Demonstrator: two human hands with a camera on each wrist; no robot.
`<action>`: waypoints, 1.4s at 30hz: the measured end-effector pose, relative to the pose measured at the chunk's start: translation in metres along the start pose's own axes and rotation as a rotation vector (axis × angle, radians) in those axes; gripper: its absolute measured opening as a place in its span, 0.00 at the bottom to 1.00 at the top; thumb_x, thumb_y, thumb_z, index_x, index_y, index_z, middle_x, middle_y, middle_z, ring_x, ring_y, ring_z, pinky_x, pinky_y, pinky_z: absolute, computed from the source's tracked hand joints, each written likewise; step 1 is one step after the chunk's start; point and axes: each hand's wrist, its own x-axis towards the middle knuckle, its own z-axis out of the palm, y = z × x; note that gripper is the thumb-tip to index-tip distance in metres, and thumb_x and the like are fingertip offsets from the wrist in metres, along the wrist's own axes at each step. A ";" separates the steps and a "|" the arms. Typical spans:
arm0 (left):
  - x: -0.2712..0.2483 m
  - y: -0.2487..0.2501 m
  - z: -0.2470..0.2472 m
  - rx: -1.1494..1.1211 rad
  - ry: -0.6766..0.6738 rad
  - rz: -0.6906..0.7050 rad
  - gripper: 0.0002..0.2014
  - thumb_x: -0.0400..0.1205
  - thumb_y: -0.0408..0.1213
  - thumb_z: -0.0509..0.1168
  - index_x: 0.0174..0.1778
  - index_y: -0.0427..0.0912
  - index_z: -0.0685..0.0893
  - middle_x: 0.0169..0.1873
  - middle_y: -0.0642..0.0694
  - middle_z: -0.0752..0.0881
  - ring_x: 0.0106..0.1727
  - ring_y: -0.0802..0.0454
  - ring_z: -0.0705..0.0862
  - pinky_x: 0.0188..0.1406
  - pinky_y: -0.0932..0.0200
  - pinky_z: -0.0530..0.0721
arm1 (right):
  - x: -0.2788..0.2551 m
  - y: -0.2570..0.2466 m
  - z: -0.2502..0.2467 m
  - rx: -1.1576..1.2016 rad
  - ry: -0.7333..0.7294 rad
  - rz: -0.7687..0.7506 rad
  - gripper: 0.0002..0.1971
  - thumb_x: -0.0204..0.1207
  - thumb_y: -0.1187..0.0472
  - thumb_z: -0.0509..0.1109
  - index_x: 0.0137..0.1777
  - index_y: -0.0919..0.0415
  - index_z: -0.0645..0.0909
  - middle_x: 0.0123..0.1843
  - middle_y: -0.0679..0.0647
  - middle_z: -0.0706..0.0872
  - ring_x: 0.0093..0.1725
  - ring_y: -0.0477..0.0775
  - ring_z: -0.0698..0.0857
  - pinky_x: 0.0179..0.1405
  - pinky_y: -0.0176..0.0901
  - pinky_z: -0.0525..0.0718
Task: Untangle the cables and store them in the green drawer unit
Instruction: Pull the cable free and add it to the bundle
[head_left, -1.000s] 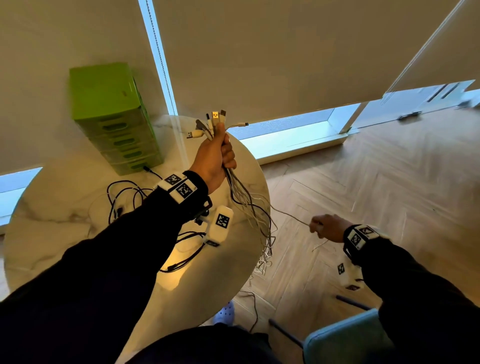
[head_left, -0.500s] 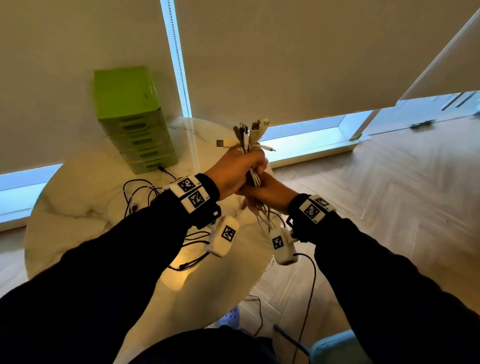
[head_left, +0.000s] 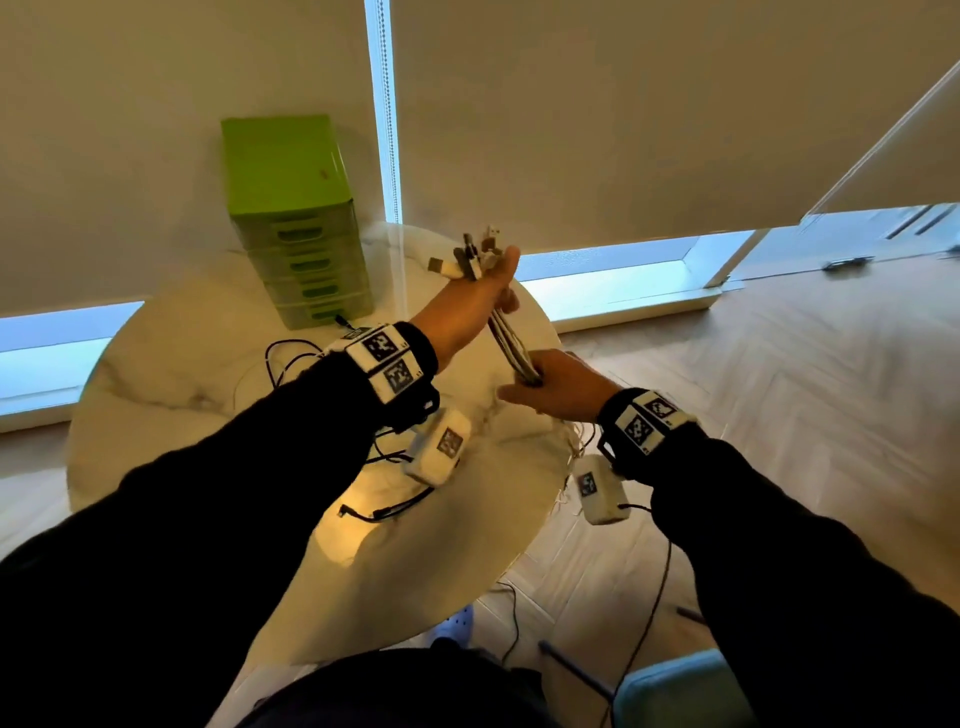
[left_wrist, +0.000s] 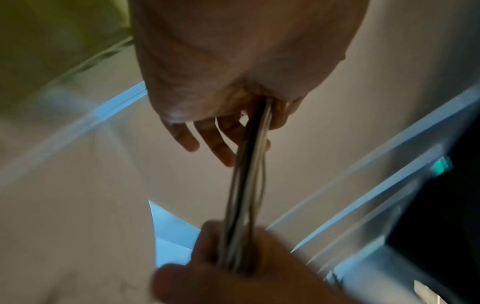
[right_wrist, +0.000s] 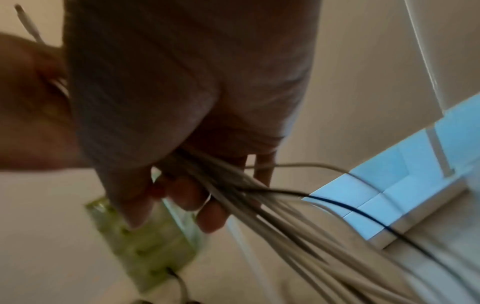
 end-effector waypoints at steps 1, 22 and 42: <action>0.001 -0.001 0.004 0.126 -0.025 0.031 0.23 0.86 0.63 0.56 0.39 0.49 0.83 0.38 0.54 0.87 0.50 0.52 0.86 0.70 0.44 0.78 | -0.003 -0.012 -0.001 0.156 -0.013 -0.044 0.16 0.79 0.49 0.72 0.40 0.60 0.76 0.34 0.57 0.82 0.34 0.55 0.82 0.41 0.49 0.83; 0.080 -0.098 0.176 0.535 -0.155 0.232 0.13 0.85 0.31 0.61 0.61 0.31 0.84 0.51 0.34 0.87 0.54 0.36 0.85 0.56 0.47 0.80 | -0.097 0.054 -0.077 0.642 0.376 0.125 0.13 0.78 0.58 0.64 0.31 0.54 0.79 0.30 0.45 0.81 0.41 0.51 0.80 0.63 0.63 0.77; 0.035 -0.030 0.136 -0.105 -0.508 0.202 0.17 0.89 0.47 0.58 0.74 0.51 0.76 0.58 0.57 0.87 0.63 0.67 0.83 0.67 0.64 0.78 | -0.074 0.070 -0.083 0.446 -0.002 0.073 0.12 0.79 0.72 0.63 0.37 0.58 0.72 0.38 0.50 0.75 0.37 0.46 0.78 0.43 0.44 0.81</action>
